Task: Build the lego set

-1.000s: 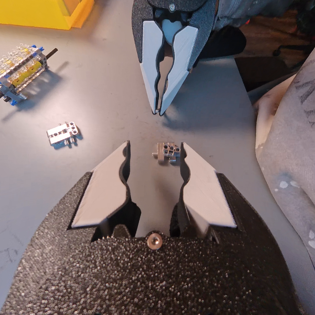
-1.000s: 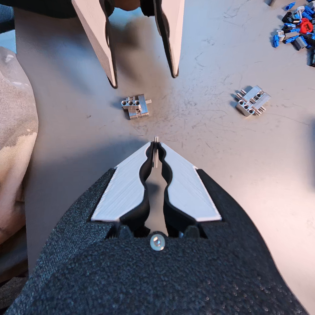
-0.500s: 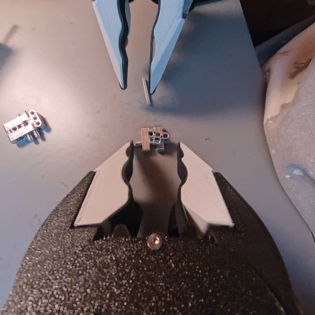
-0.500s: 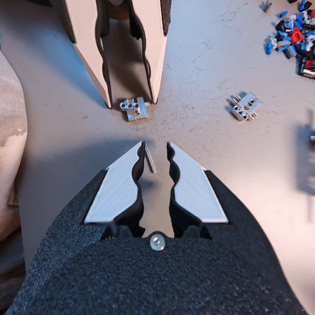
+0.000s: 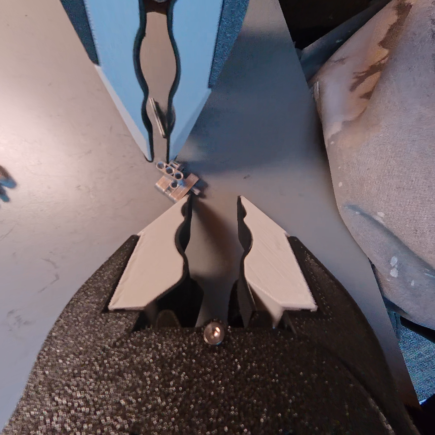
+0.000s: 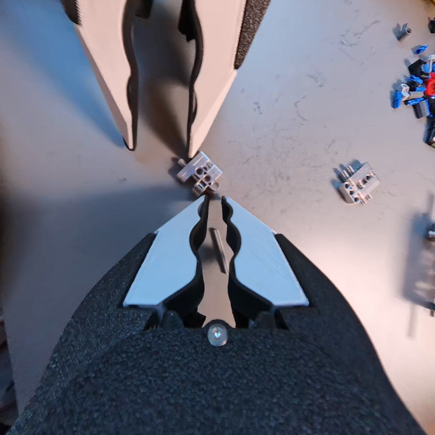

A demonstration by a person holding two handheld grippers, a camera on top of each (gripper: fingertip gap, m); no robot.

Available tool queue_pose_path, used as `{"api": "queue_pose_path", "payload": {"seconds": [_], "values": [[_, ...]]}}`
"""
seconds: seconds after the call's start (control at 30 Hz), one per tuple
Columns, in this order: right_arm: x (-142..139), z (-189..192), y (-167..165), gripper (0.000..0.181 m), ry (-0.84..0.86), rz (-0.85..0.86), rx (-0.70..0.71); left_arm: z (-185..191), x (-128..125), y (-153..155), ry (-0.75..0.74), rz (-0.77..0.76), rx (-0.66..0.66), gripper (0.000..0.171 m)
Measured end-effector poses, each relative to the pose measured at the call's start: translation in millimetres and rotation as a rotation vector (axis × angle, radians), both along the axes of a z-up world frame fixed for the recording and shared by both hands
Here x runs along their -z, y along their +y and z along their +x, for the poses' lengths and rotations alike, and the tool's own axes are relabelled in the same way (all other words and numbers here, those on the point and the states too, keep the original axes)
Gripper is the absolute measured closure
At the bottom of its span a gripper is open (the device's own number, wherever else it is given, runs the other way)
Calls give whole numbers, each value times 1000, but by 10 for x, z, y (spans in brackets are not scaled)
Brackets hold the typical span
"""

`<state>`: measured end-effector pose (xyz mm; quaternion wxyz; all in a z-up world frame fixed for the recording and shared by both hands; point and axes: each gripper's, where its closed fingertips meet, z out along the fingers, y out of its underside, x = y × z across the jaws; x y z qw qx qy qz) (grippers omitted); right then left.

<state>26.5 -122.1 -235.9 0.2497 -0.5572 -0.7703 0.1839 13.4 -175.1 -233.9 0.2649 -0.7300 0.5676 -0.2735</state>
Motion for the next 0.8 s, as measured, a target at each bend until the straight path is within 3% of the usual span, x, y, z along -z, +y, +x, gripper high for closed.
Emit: {"api": "queue_pose_path", "payload": {"seconds": [0.03, 0.13, 0.33, 0.53, 0.67, 0.8], "values": [[-20, -2, 47, 173, 1, 5, 2, -7, -15, 13, -5, 6, -5, 136], [-139, 26, 108, 172, 21, -13, -5, -67, -96, 105, -33, 23, -55, 136], [-263, 11, -99, 166, 58, -84, -160, -94, -82, 308, -44, 63, -161, 130], [-191, -87, -123, 153, -55, -126, -325, 20, -40, 321, -44, 81, -176, 130], [-67, -79, -88, 163, -138, -109, -374, 35, 27, 335, 1, 119, -176, 134], [-56, -42, -134, 164, -106, -105, -356, 42, 31, 328, -5, 117, -172, 138]]}}
